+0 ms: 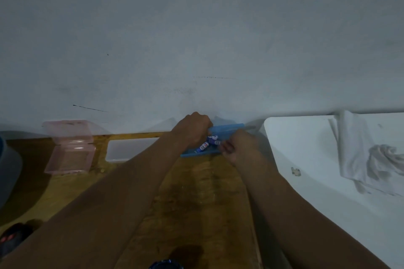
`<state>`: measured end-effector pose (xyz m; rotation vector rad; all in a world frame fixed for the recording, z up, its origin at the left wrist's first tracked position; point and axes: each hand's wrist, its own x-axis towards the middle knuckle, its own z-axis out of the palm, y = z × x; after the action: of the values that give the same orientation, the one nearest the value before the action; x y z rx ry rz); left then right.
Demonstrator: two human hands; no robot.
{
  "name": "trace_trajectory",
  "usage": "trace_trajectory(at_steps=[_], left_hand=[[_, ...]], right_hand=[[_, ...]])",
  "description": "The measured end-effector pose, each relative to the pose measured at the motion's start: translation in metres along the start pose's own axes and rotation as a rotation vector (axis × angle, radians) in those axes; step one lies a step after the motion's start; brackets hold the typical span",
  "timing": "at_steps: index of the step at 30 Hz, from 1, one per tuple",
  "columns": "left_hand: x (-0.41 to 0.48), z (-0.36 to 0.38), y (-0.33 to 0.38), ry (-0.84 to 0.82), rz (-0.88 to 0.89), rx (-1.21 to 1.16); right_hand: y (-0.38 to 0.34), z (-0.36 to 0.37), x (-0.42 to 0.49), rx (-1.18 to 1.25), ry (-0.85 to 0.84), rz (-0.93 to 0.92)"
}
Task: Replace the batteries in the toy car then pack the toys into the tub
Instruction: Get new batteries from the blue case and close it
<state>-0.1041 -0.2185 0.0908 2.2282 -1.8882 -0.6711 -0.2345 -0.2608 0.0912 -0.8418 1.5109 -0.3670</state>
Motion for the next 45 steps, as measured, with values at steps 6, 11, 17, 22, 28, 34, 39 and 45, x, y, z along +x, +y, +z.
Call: trace_trajectory(at_steps=[6, 11, 17, 22, 28, 34, 39, 45], left_hand=[[-0.011, 0.009, -0.003, 0.011, 0.035, -0.021], [-0.023, 0.016, -0.002, 0.014, 0.037, -0.026], [-0.049, 0.025, -0.022, 0.154, -0.034, -0.006], [-0.061, 0.034, -0.029, 0.17, -0.076, -0.024], [-0.064, 0.044, -0.032, 0.196, -0.063, -0.008], [-0.066, 0.05, -0.035, 0.219, -0.033, 0.083], [-0.068, 0.055, -0.039, 0.202, 0.015, 0.15], [-0.064, 0.054, -0.033, 0.227, -0.028, 0.123]], right_hand=[[0.029, -0.04, 0.006, -0.745, 0.233, -0.655], [0.024, -0.046, 0.015, -1.137, 0.15, -0.923], [0.021, -0.049, 0.018, -1.336, 0.114, -1.026], [0.036, -0.054, 0.027, -1.409, 0.029, -1.027], [0.048, -0.058, 0.035, -1.463, -0.008, -0.961], [0.049, -0.06, 0.038, -1.489, 0.022, -0.988], [0.048, -0.059, 0.043, -1.499, 0.02, -0.998], [0.049, -0.06, 0.043, -1.488, 0.002, -1.005]])
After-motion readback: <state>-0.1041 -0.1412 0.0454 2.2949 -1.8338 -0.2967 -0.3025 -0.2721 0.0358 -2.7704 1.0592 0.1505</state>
